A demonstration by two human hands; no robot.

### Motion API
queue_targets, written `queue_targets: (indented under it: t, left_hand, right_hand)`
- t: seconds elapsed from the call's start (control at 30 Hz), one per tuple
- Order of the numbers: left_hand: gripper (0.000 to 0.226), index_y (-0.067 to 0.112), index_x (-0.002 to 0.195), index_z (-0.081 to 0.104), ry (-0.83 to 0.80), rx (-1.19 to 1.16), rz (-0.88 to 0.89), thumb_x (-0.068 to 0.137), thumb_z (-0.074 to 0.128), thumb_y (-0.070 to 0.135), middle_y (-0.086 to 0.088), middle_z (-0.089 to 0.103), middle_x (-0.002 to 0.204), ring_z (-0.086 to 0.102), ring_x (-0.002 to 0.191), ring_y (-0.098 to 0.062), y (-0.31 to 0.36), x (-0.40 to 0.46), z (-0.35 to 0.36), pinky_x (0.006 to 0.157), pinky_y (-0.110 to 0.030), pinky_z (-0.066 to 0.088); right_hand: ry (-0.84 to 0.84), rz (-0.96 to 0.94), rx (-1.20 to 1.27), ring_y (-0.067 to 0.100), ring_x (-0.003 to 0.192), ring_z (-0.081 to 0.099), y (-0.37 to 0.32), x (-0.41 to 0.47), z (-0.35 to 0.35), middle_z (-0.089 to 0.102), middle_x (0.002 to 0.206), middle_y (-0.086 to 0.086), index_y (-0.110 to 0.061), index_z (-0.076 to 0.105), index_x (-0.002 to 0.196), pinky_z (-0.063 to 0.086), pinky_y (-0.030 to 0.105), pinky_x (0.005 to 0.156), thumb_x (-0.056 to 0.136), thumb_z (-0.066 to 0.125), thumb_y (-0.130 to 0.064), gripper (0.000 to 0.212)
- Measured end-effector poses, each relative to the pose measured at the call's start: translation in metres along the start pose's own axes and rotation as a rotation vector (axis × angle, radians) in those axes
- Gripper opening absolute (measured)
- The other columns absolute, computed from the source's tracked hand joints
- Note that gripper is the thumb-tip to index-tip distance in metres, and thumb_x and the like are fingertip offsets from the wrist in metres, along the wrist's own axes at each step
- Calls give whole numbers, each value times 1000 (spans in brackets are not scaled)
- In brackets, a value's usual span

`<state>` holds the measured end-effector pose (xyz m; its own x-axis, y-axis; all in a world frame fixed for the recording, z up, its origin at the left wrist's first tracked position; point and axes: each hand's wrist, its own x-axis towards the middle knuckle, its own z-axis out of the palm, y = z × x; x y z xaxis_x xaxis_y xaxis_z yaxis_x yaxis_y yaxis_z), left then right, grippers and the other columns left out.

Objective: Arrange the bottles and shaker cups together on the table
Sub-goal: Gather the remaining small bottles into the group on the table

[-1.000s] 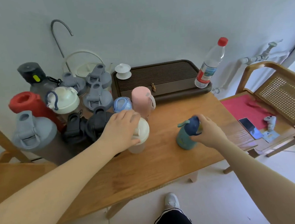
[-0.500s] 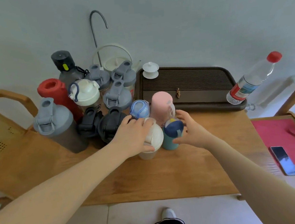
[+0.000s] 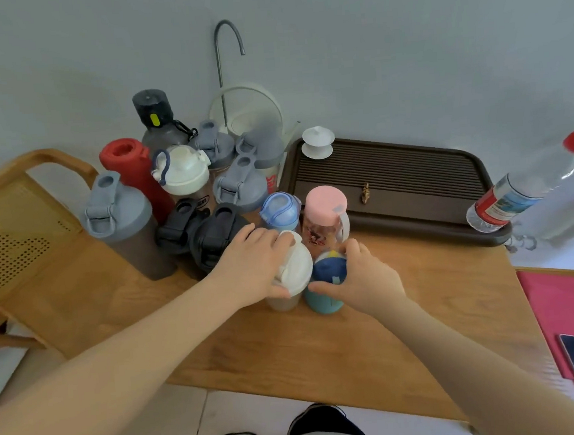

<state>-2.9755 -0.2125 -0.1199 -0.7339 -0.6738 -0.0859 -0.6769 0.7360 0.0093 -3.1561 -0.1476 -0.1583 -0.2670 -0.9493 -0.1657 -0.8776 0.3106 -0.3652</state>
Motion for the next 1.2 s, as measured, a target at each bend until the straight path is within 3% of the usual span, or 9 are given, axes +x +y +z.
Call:
queue_targets:
  t: [0.07, 0.2, 0.33, 0.47, 0.6, 0.7, 0.8, 0.97, 1.2]
  left_hand:
    - [67, 16, 130, 37, 56, -65, -34, 78, 58, 53, -5, 52, 126, 45, 119, -23, -1, 1, -7, 100, -33, 31]
    - [40, 10, 124, 45, 198, -153, -144, 91, 49, 31, -11, 50, 123, 50, 108, -29, -5, 20, -23, 82, -40, 43]
    - [44, 13, 129, 40, 56, -107, -264, 89, 52, 28, -13, 43, 130, 44, 115, -32, -14, 53, -30, 83, -42, 44]
    - [49, 12, 123, 43, -24, -38, -296, 85, 57, 38, -14, 50, 122, 45, 112, -35, -3, 78, -30, 80, -40, 43]
    - [37, 11, 117, 45, -83, 119, -302, 86, 56, 26, -15, 54, 119, 44, 111, -33, 0, 88, -26, 77, -36, 41]
    - [40, 12, 119, 43, -147, 125, -276, 84, 60, 21, -14, 51, 120, 43, 113, -32, -2, 93, -31, 72, -35, 36]
    - [44, 13, 115, 44, -163, 106, -254, 79, 65, 28, -12, 54, 118, 46, 110, -30, -1, 100, -37, 69, -34, 35]
    - [50, 12, 115, 44, -137, 56, -234, 76, 67, 32, -12, 54, 117, 45, 110, -31, 4, 111, -33, 72, -36, 40]
    - [38, 12, 122, 45, -128, 255, -165, 87, 55, 25, -16, 49, 123, 43, 115, -33, 2, 120, -30, 90, -38, 39]
  right_hand:
    - [70, -66, 39, 21, 100, 55, 5, 10, -16, 50, 111, 1, -15, 50, 113, 47, 35, 73, 74, 55, -65, 64]
    - [260, -181, 293, 27, 114, 49, 2, 44, -39, 46, 126, 10, -11, 47, 124, 42, 35, 86, 82, 63, -35, 51]
    - [-21, -206, 241, 34, 130, 36, -12, 80, -40, 21, 151, 10, -21, 22, 144, 38, 45, 104, 79, 66, -35, 79]
    - [-115, -210, 38, 37, 121, 44, -14, 93, -34, 23, 148, 5, -32, 20, 143, 45, 46, 94, 80, 60, -31, 75]
    - [-74, -209, -130, 34, 116, 43, -2, 87, -39, 29, 141, 7, -35, 20, 142, 48, 44, 84, 80, 57, -30, 72]
    - [-41, -179, -127, 35, 116, 43, 10, 80, -44, 30, 139, 9, -34, 20, 141, 48, 42, 83, 82, 56, -32, 70]
    - [-44, -198, -83, 34, 116, 42, 17, 76, -46, 31, 138, 8, -33, 23, 140, 48, 42, 84, 82, 56, -32, 67]
    - [-25, -225, -35, 32, 112, 46, 16, 80, -47, 36, 133, 7, -31, 29, 136, 50, 42, 85, 79, 60, -39, 66]
    - [-53, -270, -96, 34, 113, 47, 6, 101, -49, 36, 131, 11, -28, 26, 138, 48, 43, 83, 79, 61, -45, 71]
